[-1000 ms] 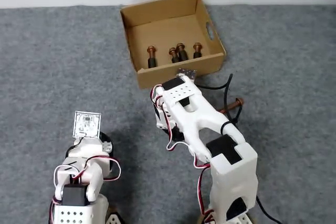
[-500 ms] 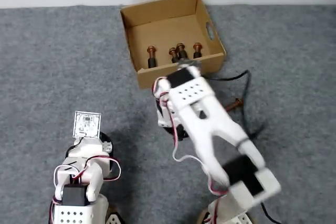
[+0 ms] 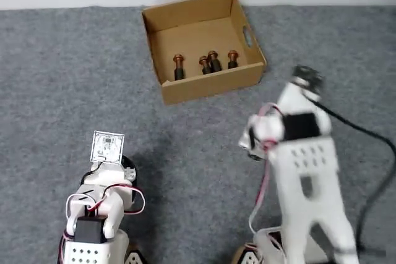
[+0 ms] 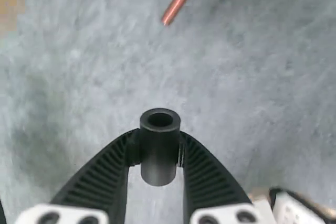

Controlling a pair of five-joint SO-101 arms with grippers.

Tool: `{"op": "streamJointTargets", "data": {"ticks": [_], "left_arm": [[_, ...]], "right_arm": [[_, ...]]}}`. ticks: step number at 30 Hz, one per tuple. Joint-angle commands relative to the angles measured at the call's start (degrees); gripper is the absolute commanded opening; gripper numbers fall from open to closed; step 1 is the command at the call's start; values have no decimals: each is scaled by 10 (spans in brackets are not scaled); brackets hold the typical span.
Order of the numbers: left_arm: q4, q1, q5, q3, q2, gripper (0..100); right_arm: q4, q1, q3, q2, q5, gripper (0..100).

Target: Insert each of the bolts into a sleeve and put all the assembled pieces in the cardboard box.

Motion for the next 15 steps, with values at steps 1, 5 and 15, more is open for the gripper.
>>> {"op": "streamJointTargets", "data": {"ticks": [1,5,15], "left_arm": [[2,6,-4,-2,0,8],[3,7,-4,-2,0,8],[-35,2,-69,-4,-4,6]], "right_arm": [[-56,73,69,-121,37,8],[-81,131,155,-223,68,8],[-80,195,272,-387,68,8]]}}
